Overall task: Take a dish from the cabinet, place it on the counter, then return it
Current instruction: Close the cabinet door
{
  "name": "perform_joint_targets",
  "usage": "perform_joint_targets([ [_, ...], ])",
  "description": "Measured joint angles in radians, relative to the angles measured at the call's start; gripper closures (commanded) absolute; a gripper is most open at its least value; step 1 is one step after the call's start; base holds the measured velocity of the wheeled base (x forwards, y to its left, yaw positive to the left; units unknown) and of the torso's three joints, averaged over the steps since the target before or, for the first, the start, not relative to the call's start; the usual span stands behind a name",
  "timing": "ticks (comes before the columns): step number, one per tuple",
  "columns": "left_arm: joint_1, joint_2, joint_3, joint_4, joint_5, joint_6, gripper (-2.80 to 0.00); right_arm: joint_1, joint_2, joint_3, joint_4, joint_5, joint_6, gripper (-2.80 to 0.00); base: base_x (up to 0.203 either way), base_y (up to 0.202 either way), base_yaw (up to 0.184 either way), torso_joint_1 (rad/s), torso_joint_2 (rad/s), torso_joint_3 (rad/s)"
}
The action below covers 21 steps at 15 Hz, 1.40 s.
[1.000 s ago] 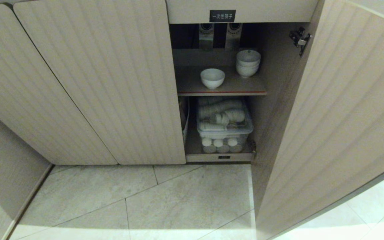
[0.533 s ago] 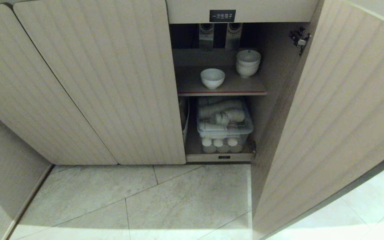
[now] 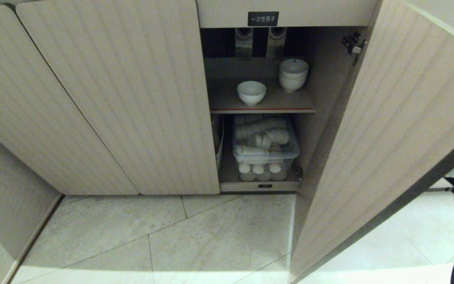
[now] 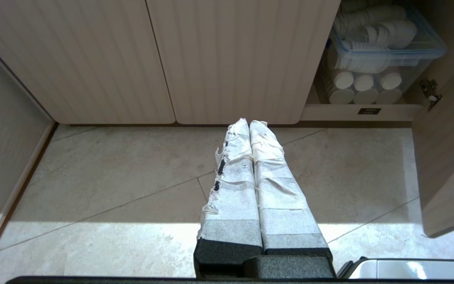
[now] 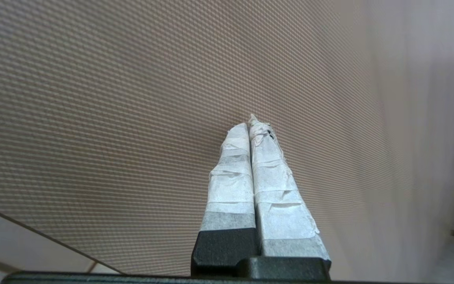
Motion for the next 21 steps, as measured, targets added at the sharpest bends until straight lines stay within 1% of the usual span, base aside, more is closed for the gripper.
perform_joint_targets([
  [3,0.0,0.0,0.0,0.0,0.0,0.0,0.0,0.025,0.076,-0.023,-0.074,0.0,0.009,0.0,0.0,0.0,0.0,0.0,0.0,0.0],
  [9,0.0,0.0,0.0,0.0,0.0,0.0,0.0,0.032,0.269,-0.166,-0.178,0.0,0.053,0.0,0.0,0.0,0.0,0.0,0.0,0.0],
  [17,0.001,0.0,0.0,0.0,0.0,0.0,0.0,0.032,0.469,-0.319,-0.274,0.0,0.114,0.0,0.0,0.0,0.0,0.0,0.0,0.0],
  [21,0.0,0.0,0.0,0.0,-0.001,0.0,0.0,0.032,0.537,-0.405,-0.281,0.0,0.122,0.0,0.0,0.0,0.0,0.0,0.0,0.0],
])
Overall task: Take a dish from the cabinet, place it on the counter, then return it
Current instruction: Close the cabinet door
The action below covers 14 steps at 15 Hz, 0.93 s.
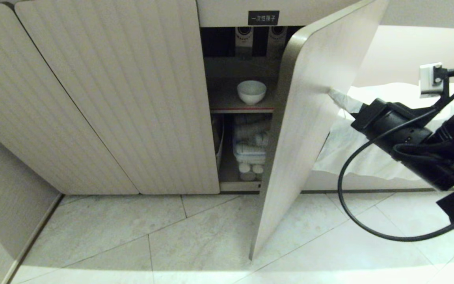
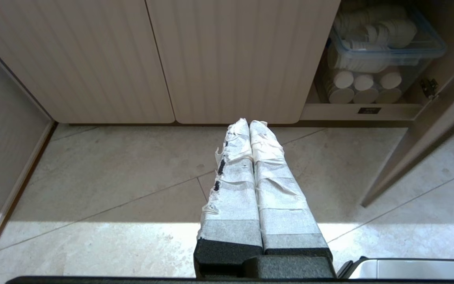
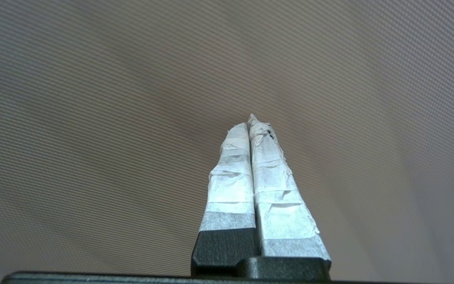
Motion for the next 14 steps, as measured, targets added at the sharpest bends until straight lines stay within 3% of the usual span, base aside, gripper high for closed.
perform_joint_targets([
  [14,0.0,0.0,0.0,0.0,0.001,0.0,0.0,0.0,0.301,-0.383,-0.02,-0.001,-0.009,0.0,0.0,0.0,0.0,0.0,0.0,0.0],
])
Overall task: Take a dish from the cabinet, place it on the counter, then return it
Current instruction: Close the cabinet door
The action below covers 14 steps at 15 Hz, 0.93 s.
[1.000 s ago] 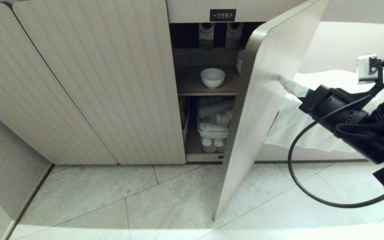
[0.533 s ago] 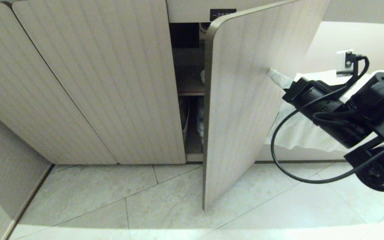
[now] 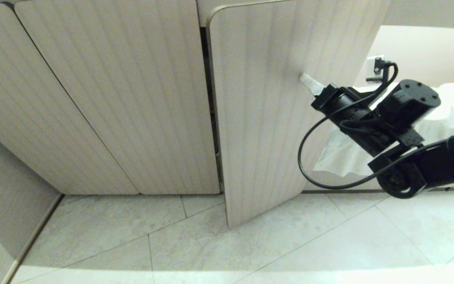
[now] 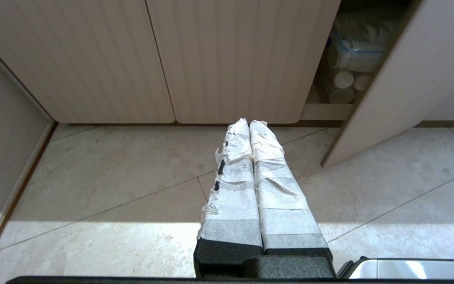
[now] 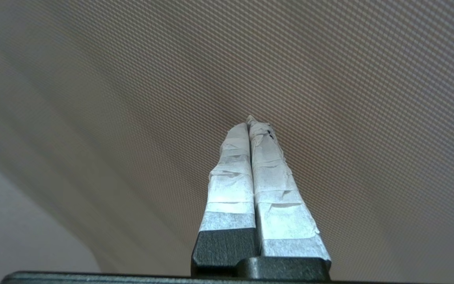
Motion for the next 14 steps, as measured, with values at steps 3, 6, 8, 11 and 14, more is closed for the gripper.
perform_joint_targets([
  [3,0.0,0.0,0.0,0.0,0.0,0.0,0.0,-0.005,0.064,-0.086,0.0,-0.002,-0.002,0.0,0.0,0.0,0.0,0.0,0.0,0.0],
  [6,0.0,0.0,0.0,0.0,0.0,0.0,0.0,-0.026,0.124,-0.173,0.003,-0.002,-0.002,0.0,0.0,0.0,0.0,0.0,0.0,0.0],
  [8,0.0,0.0,0.0,0.0,0.0,0.0,0.0,-0.043,0.161,-0.242,0.011,0.0,0.0,0.0,0.0,0.0,0.0,0.0,0.0,0.0],
  [11,0.0,0.0,0.0,0.0,0.0,0.0,0.0,-0.067,0.216,-0.345,0.028,0.001,0.002,0.0,0.0,0.0,0.0,0.0,0.0,0.0],
  [14,0.0,0.0,0.0,0.0,0.0,0.0,0.0,-0.078,0.27,-0.431,0.045,0.001,0.002,0.0,0.0,0.0,0.0,0.0,0.0,0.0],
])
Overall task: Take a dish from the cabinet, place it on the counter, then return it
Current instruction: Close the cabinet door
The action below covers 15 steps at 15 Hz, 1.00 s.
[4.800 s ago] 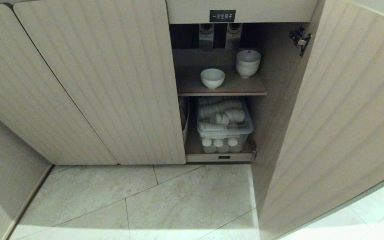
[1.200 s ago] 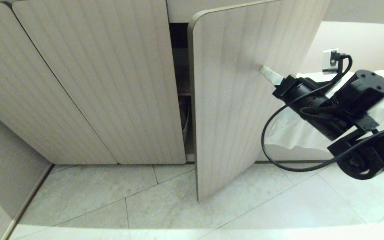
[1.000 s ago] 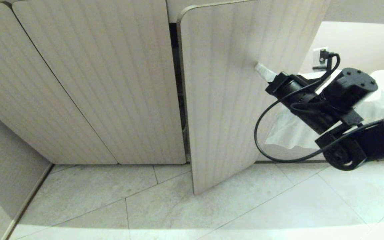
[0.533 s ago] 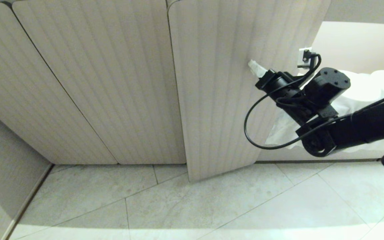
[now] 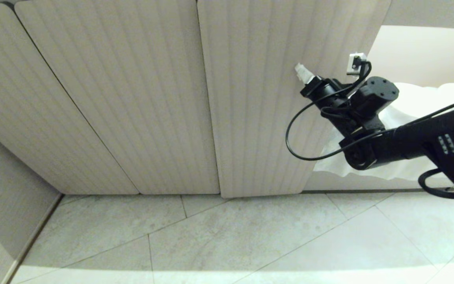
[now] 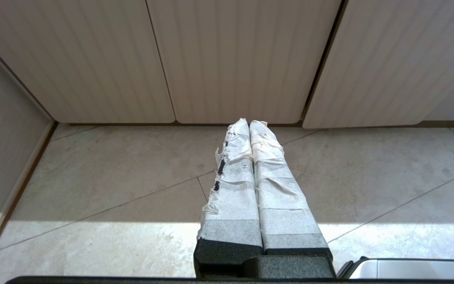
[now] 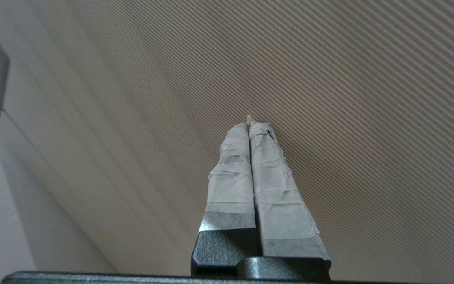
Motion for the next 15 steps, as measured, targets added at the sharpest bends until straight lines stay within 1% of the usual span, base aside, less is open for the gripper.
perform_joint_targets([
  [6,0.0,0.0,0.0,0.0,0.0,0.0,0.0,-0.027,0.104,-0.145,0.016,0.015,-0.003,0.0,0.0,0.0,0.0,0.0,0.0,0.0],
  [8,0.0,0.0,0.0,0.0,-0.001,0.0,0.0,-0.038,0.121,-0.16,0.018,0.012,-0.004,0.0,0.0,0.0,0.0,0.0,0.0,0.0],
  [13,0.0,0.0,0.0,0.0,0.0,0.0,0.0,-0.042,0.105,-0.116,0.019,0.002,-0.002,0.0,0.0,0.0,0.0,0.0,0.0,0.0],
  [15,0.0,0.0,0.0,0.0,0.0,0.001,0.0,-0.041,0.075,-0.064,0.025,0.024,0.001,0.0,0.0,0.0,0.0,0.0,0.0,0.0],
])
